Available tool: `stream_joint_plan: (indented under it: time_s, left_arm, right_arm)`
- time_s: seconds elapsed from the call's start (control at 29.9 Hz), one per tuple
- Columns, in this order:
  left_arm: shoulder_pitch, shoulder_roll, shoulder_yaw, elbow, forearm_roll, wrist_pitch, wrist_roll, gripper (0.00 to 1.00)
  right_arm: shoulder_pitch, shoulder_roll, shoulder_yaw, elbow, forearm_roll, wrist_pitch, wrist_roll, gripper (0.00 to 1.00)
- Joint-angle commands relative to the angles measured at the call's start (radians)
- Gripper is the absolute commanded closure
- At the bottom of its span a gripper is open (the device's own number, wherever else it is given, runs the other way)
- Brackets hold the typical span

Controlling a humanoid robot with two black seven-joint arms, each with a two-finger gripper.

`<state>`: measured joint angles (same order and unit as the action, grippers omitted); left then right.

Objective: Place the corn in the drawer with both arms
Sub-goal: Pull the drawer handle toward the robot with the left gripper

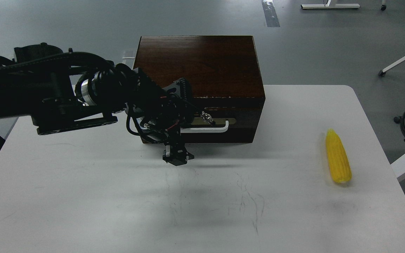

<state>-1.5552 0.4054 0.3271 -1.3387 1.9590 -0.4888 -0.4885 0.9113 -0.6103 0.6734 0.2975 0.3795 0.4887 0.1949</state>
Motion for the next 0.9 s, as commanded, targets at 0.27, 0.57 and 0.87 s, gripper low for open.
stream_joint_plan:
  time_s: [0.27,0.57,0.87]
  left_arm:
    - [0.000,0.019,-0.002,-0.025,-0.002,0.000,0.000,0.13]
    - [-0.006,0.039,-0.003,-0.063,-0.003,0.000,0.000,0.12]
    - [-0.020,0.049,-0.008,-0.117,-0.005,0.000,0.000,0.11]
  right_arm:
    - [0.000,0.000,0.000,0.000,-0.001,0.000,0.000,0.00]
    - [0.001,0.000,0.000,0.000,-0.001,0.000,0.000,0.00]
    - [0.000,0.000,0.002,0.000,0.001,0.000,0.000,0.00]
